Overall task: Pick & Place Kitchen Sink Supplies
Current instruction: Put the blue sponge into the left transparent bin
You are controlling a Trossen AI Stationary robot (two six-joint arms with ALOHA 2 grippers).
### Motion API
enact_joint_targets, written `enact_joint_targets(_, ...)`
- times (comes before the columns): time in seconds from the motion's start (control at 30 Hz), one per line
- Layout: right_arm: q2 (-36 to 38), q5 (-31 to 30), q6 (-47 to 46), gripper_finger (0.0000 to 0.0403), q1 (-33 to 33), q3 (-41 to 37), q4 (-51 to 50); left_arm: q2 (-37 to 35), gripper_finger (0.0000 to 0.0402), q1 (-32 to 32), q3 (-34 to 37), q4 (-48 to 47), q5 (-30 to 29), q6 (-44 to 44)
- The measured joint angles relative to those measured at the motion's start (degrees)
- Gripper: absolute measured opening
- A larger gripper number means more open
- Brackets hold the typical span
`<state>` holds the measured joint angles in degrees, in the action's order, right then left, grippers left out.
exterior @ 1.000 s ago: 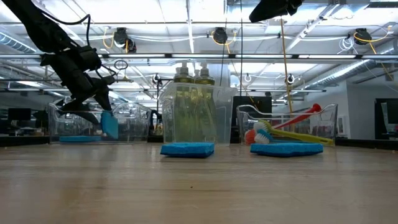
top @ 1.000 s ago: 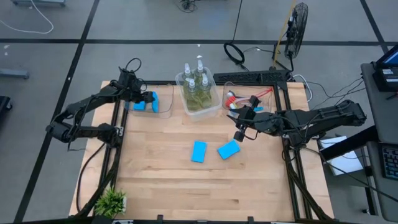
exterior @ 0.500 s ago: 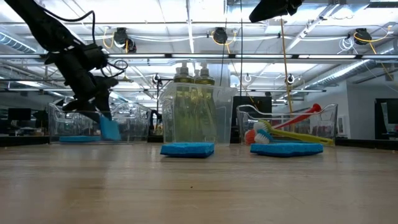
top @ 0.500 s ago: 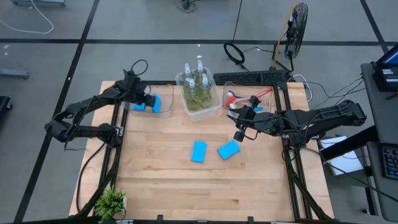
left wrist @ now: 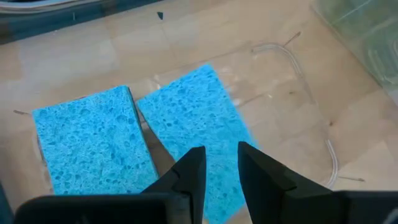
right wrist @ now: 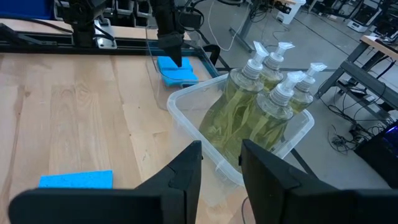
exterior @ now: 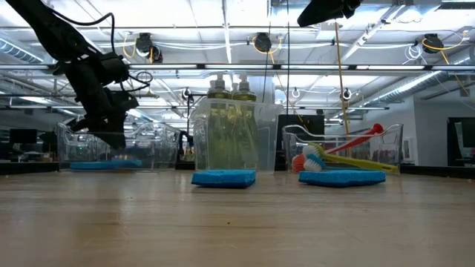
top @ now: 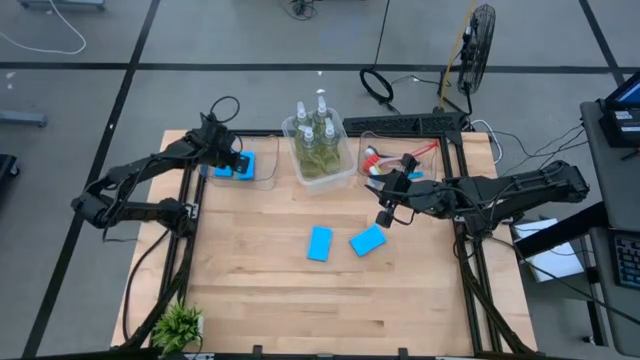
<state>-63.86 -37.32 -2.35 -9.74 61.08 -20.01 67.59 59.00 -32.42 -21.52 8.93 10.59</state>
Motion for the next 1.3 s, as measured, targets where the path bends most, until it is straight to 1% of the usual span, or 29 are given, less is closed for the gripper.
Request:
enact_joint_targets(0.4,0.0,-0.04,0.0,0.01,0.01,0.0,0.02,0.0,0.0093,-0.02,0.0,0.7,0.09,0.31)
enact_joint_targets(0.57,0.0,-0.04,0.0,0.01,0.02,0.0,0.02,0.0,0.0093,-0.02,-0.13,0.59,1.5,0.62)
enact_joint_targets(0.73,-0.01,-0.07,0.0,0.01,0.0,0.0,0.02,0.0,0.0093,-0.01,-2.49,0.18,1.92,2.08)
enact_joint_targets(0.8,0.0,-0.07,0.0,0.01,0.0,0.0,0.02,0.0,0.0093,0.0,-4.32,0.15,3.79,3.66)
enact_joint_targets(0.9,0.0,-0.07,0.0,0.01,0.0,0.0,0.02,0.0,0.0093,-0.61,-7.88,0.07,9.71,6.97)
enact_joint_targets(1.03,0.0,0.02,-0.02,0.01,0.01,0.0,-0.03,-1.03,0.0093,-4.36,-12.59,-0.86,19.98,10.14)
enact_joint_targets(1.1,0.0,0.04,-0.02,0.01,0.02,0.02,-0.36,-2.61,0.0093,-7.49,-14.61,-3.21,22.58,11.19)
enact_joint_targets(1.2,0.0,0.04,-0.05,0.01,0.01,0.02,-2.47,-6.23,0.0093,-13.23,-16.64,-9.59,22.22,12.5)
enact_joint_targets(1.3,0.0,0.06,-0.27,0.01,0.02,0.02,-5.0,-11.06,0.0093,-19.61,-17.29,-14.81,19.28,16.6)
